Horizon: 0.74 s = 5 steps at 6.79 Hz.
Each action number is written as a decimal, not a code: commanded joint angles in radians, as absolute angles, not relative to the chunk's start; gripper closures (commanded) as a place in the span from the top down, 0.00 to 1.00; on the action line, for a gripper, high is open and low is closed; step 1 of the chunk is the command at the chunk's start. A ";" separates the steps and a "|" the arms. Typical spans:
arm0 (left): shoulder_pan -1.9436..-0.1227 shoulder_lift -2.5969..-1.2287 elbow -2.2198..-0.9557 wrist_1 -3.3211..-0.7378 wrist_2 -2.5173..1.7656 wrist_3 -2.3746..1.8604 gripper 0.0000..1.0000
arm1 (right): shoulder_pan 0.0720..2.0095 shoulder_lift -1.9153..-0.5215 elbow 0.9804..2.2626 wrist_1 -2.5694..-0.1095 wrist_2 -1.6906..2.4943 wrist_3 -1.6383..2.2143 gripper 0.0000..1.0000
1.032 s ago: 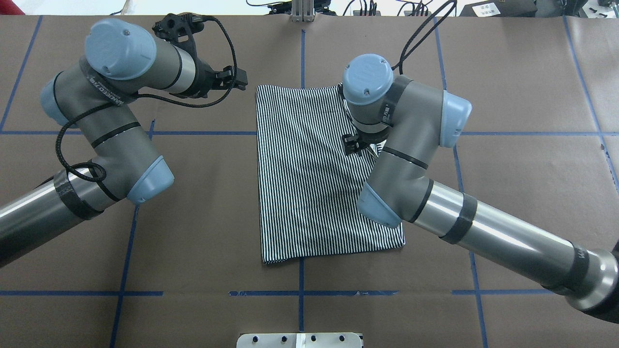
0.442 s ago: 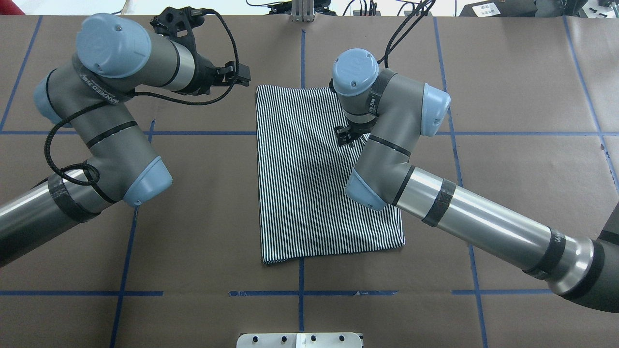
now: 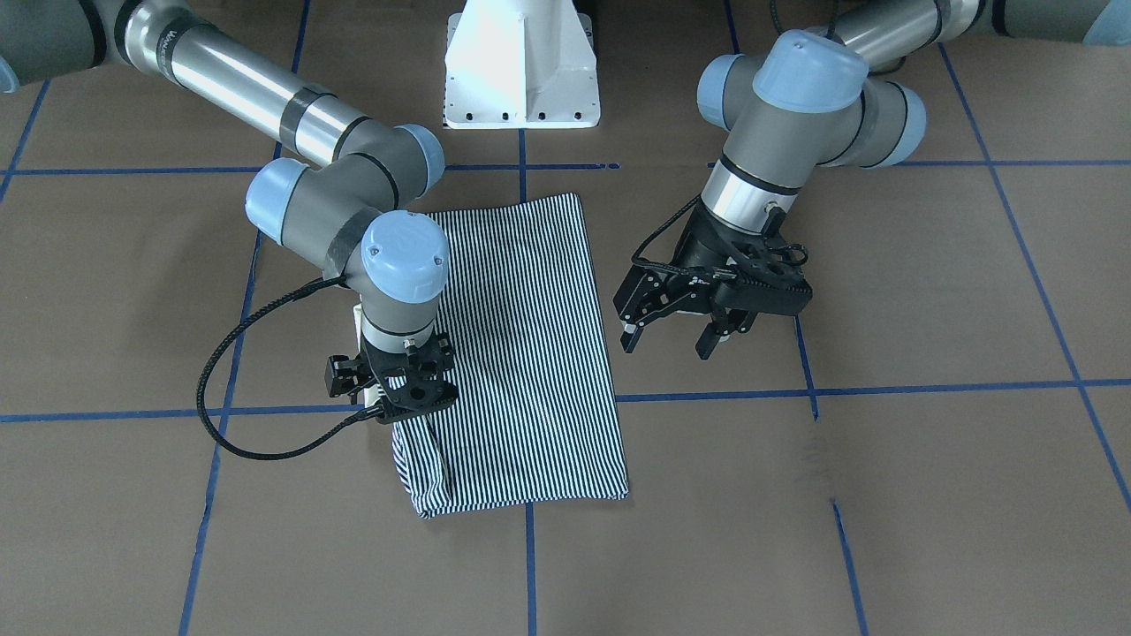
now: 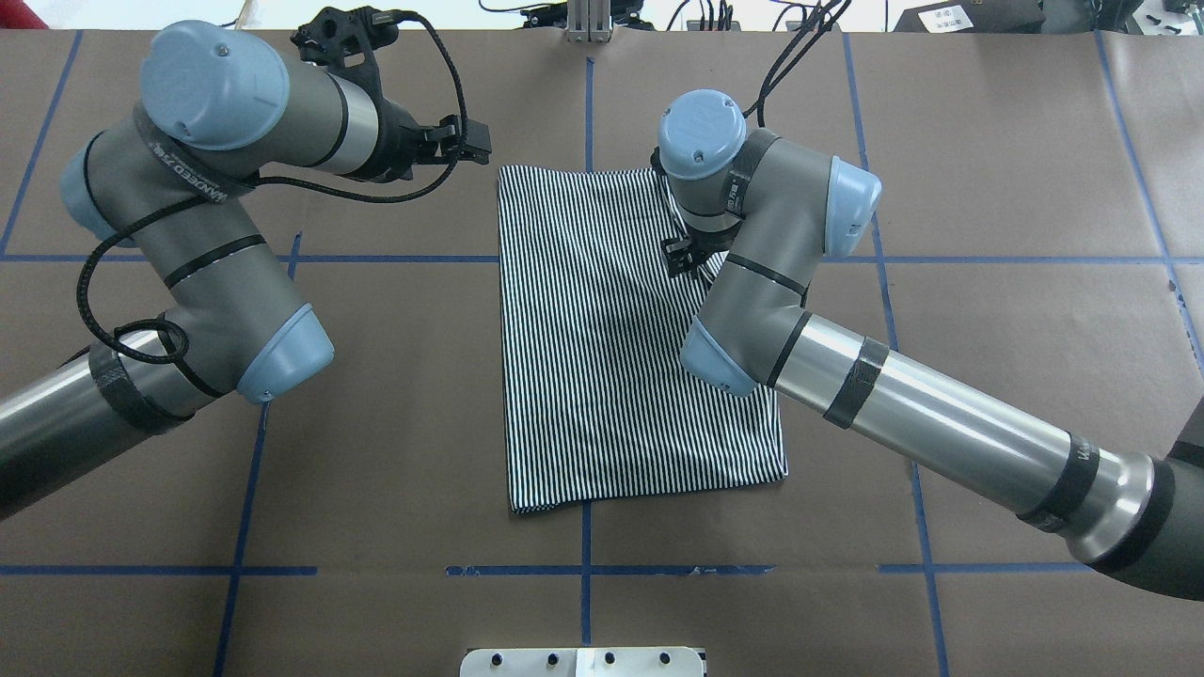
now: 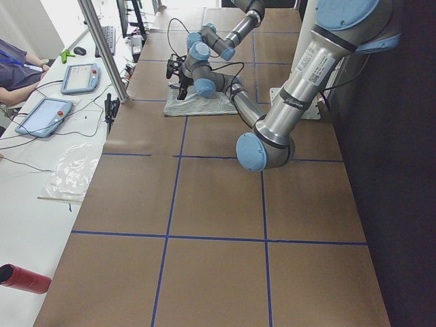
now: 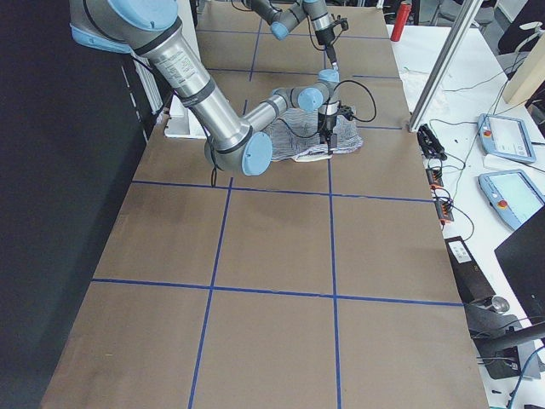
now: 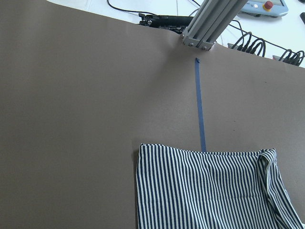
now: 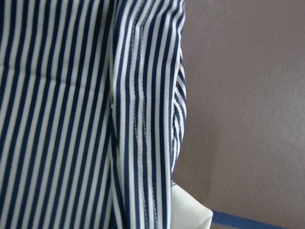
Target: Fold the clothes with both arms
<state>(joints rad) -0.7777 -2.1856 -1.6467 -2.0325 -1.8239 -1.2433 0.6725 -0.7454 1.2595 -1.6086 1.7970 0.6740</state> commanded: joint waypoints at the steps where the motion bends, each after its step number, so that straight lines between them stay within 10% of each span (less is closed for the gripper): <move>1: -0.778 -2.184 -1.647 -2.033 -1.824 -1.239 1.00 | 0.673 -0.735 1.253 -1.603 1.798 0.675 1.00; 5: -0.778 -2.186 -1.647 -2.033 -1.825 -1.241 1.00 | 0.673 -0.735 1.236 -1.605 1.798 0.670 1.00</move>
<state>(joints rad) -0.7777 -2.1858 -1.6471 -2.0325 -1.8249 -1.2408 0.6734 -0.7351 1.2378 -1.6033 1.7978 0.6713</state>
